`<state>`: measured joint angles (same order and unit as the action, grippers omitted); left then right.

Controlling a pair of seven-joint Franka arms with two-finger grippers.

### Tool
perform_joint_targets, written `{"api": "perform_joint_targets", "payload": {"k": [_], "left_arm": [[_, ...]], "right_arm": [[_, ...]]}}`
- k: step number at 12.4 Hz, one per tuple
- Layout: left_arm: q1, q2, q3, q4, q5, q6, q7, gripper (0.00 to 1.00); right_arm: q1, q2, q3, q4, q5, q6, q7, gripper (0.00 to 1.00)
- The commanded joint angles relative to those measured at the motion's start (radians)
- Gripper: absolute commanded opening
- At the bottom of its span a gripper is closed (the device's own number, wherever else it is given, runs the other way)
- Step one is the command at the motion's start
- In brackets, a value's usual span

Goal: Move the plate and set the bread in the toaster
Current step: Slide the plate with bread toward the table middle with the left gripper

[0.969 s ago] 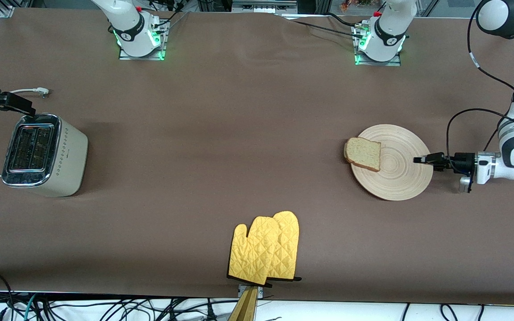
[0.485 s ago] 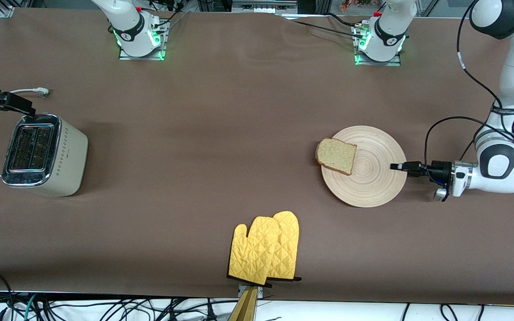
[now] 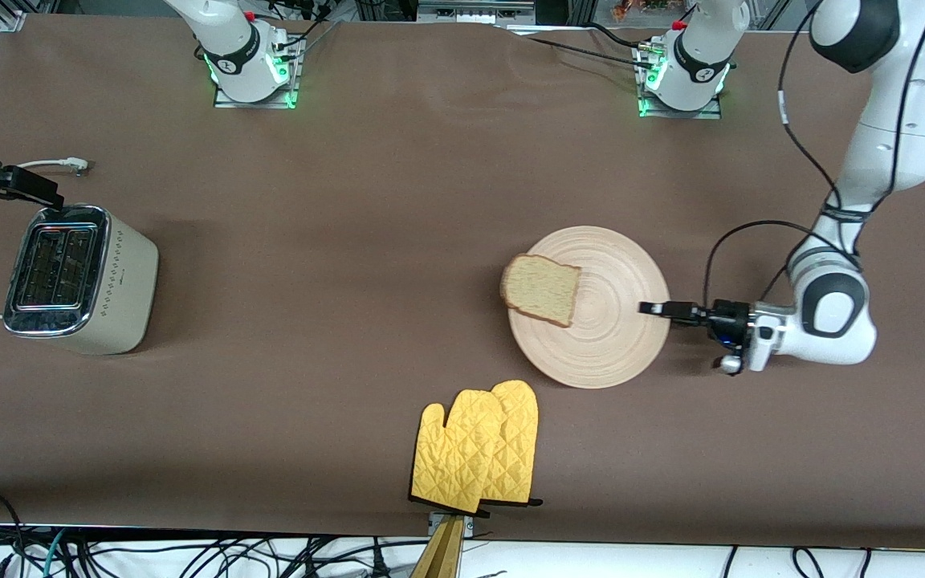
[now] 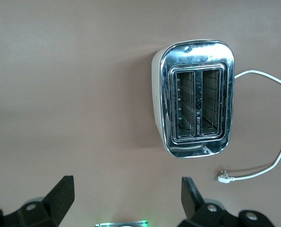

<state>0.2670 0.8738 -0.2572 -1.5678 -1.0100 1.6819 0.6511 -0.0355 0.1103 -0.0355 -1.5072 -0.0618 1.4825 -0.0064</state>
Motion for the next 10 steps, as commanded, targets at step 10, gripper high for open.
{"api": "perform_joint_targets", "payload": {"k": [10], "left_arm": [[-0.735, -0.085, 0.398, -0.093, -0.532, 0.255, -0.051, 0.00]], "right_arm": [[-0.015, 0.003, -0.006, 0.015, 0.005, -0.013, -0.014, 1.00]]}}
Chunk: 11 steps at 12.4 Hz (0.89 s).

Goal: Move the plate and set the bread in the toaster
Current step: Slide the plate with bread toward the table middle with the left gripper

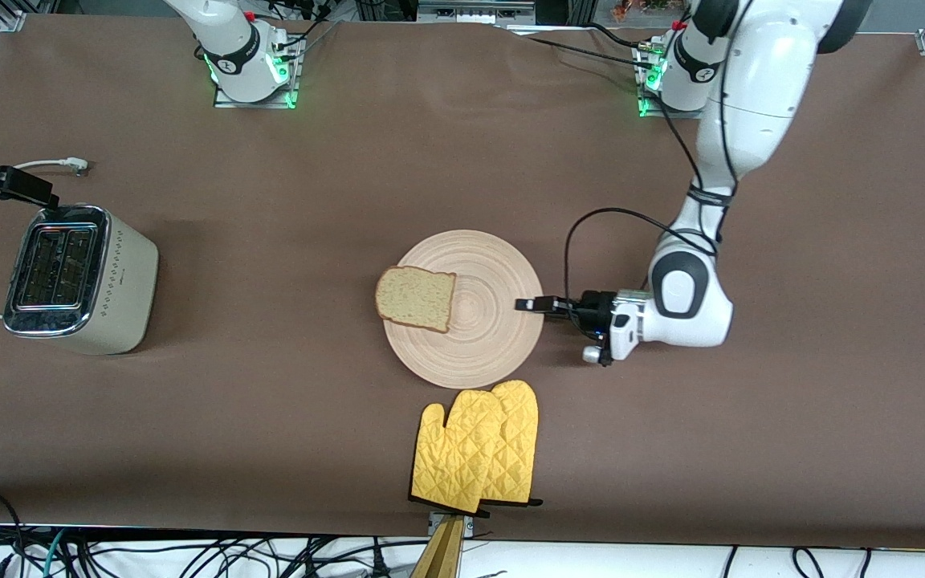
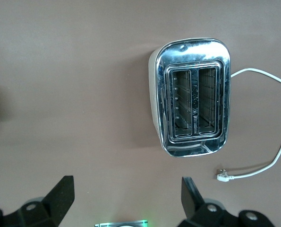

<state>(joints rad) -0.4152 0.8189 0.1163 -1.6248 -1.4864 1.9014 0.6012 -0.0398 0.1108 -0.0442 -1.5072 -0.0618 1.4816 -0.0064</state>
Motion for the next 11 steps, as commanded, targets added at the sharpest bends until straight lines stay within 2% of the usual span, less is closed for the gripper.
{"api": "perform_joint_targets", "payload": {"k": [1, 7, 9, 10, 11], "left_arm": [[-0.079, -0.030, 0.025, -0.043, -0.061, 0.082, 0.000, 0.00], [-0.102, 0.003, 0.025, -0.043, -0.084, 0.102, 0.009, 0.00], [-0.100, 0.006, 0.025, -0.044, -0.083, 0.102, 0.014, 0.19], [-0.097, 0.006, 0.025, -0.049, -0.081, 0.102, 0.017, 0.23], [-0.093, 0.005, 0.025, -0.055, -0.077, 0.100, 0.018, 0.36]], "right_arm": [[-0.011, 0.003, 0.003, 0.013, 0.005, -0.012, -0.014, 1.00], [-0.011, 0.006, 0.003, 0.015, 0.005, -0.012, -0.012, 1.00], [-0.011, 0.006, 0.003, 0.015, 0.005, -0.014, -0.012, 1.00], [-0.011, 0.006, 0.003, 0.013, 0.005, -0.014, -0.010, 1.00], [-0.011, 0.006, 0.003, 0.013, 0.005, -0.014, -0.009, 1.00]]}}
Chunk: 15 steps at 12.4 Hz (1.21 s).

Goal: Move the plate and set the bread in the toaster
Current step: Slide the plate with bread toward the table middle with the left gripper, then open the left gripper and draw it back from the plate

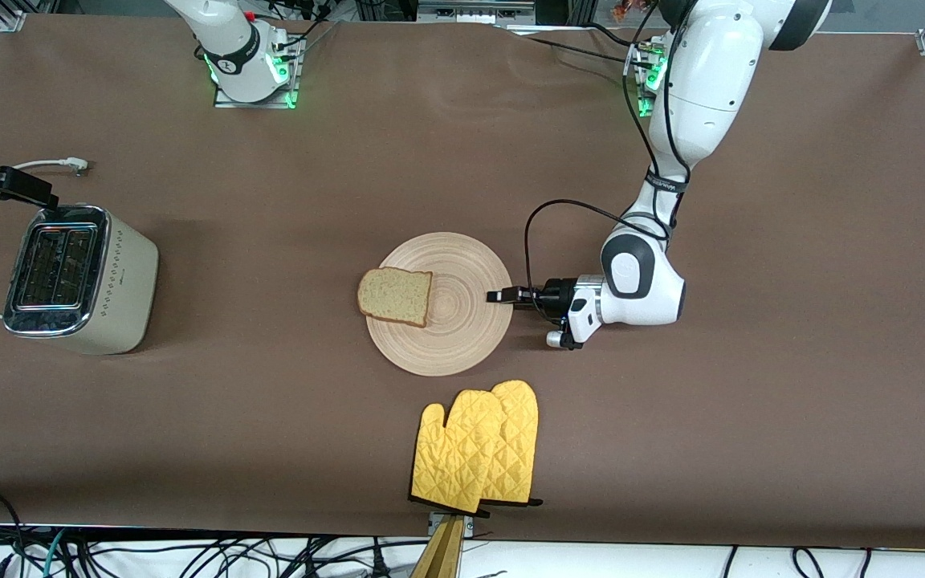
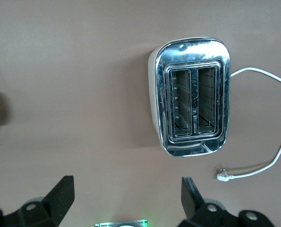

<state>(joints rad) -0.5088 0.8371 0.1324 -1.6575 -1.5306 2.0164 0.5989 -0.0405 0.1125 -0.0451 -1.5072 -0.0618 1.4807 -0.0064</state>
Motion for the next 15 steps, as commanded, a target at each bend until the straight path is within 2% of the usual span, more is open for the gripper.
{"api": "perform_joint_targets", "payload": {"k": [1, 2, 3, 4, 7, 8, 9, 10, 13, 15], "left_arm": [[0.010, -0.013, 0.010, -0.024, -0.028, -0.019, 0.022, 0.44], [0.016, -0.015, 0.016, -0.025, -0.023, -0.025, 0.018, 0.47], [0.022, -0.026, 0.038, -0.045, -0.022, -0.033, 0.016, 0.62], [0.023, -0.041, 0.074, -0.054, 0.012, -0.063, 0.016, 0.67], [0.042, -0.110, 0.248, -0.054, 0.189, -0.223, 0.007, 0.70], [0.079, -0.162, 0.257, -0.056, 0.301, -0.234, 0.004, 0.72], [0.126, -0.230, 0.256, -0.073, 0.420, -0.234, -0.005, 1.00], [0.172, -0.292, 0.247, -0.076, 0.548, -0.234, -0.034, 1.00], [0.352, -0.462, 0.094, -0.097, 0.908, -0.234, -0.178, 1.00], [0.378, -0.589, 0.044, -0.113, 1.134, -0.252, -0.279, 1.00]], "right_arm": [[-0.010, 0.006, 0.004, 0.013, 0.005, -0.013, -0.003, 1.00], [-0.010, 0.010, 0.004, 0.013, 0.005, -0.013, -0.001, 1.00], [-0.010, 0.012, 0.004, 0.013, 0.005, -0.013, 0.000, 1.00], [-0.009, 0.013, 0.004, 0.010, 0.005, -0.014, -0.001, 1.00], [0.001, 0.018, 0.008, 0.007, 0.008, -0.013, 0.005, 1.00], [0.004, 0.022, 0.011, 0.005, 0.010, -0.004, 0.005, 1.00], [0.004, 0.044, 0.013, 0.005, 0.034, 0.000, 0.005, 1.00], [0.007, 0.070, 0.011, 0.005, 0.118, 0.000, 0.005, 1.00], [0.008, 0.154, 0.011, -0.013, 0.328, 0.003, 0.005, 1.00], [0.011, 0.194, 0.013, -0.088, 0.439, 0.062, -0.006, 1.00]]}}
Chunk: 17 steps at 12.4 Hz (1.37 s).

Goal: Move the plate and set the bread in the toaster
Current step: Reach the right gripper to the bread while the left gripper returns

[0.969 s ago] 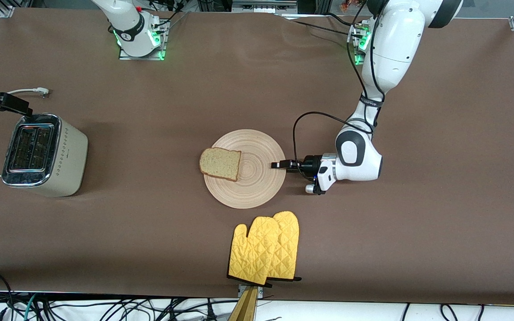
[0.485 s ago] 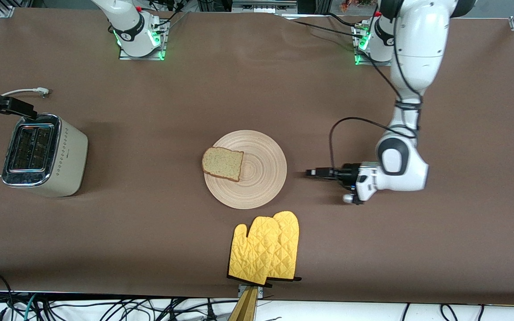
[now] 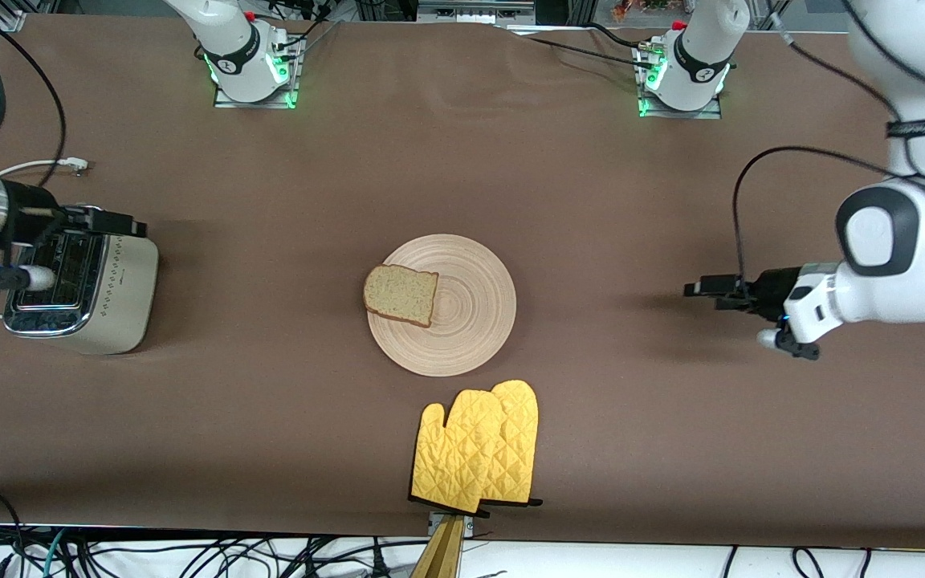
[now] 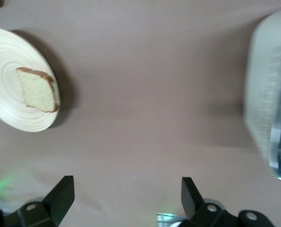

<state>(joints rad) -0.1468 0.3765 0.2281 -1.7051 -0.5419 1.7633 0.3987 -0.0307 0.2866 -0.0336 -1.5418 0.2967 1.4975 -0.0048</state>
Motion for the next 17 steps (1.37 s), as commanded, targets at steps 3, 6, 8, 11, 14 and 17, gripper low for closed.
{"api": "perform_joint_targets", "payload": {"k": [3, 6, 8, 11, 14, 17], "left_arm": [[0.016, -0.267, -0.101, -0.068, 0.420, -0.067, -0.153, 1.00], [0.016, -0.378, -0.142, -0.070, 0.631, -0.090, -0.156, 1.00], [0.025, -0.407, -0.156, -0.070, 0.698, -0.085, -0.150, 1.00], [0.042, -0.432, -0.158, -0.074, 0.668, -0.102, -0.150, 1.00], [0.072, -0.439, -0.144, -0.067, 0.530, -0.119, -0.251, 1.00], [0.073, -0.442, -0.144, -0.065, 0.528, -0.128, -0.291, 1.00]], "right_arm": [[0.011, 0.020, 0.056, -0.208, 0.188, 0.249, -0.027, 1.00], [0.011, 0.020, 0.150, -0.335, 0.316, 0.475, -0.032, 1.00], [0.011, 0.023, 0.220, -0.412, 0.370, 0.631, -0.034, 1.00], [0.011, 0.067, 0.291, -0.475, 0.510, 0.793, -0.104, 1.00], [0.011, 0.170, 0.296, -0.478, 0.689, 0.794, -0.450, 1.00], [0.029, 0.227, 0.301, -0.482, 0.749, 0.828, -0.553, 0.99]]}}
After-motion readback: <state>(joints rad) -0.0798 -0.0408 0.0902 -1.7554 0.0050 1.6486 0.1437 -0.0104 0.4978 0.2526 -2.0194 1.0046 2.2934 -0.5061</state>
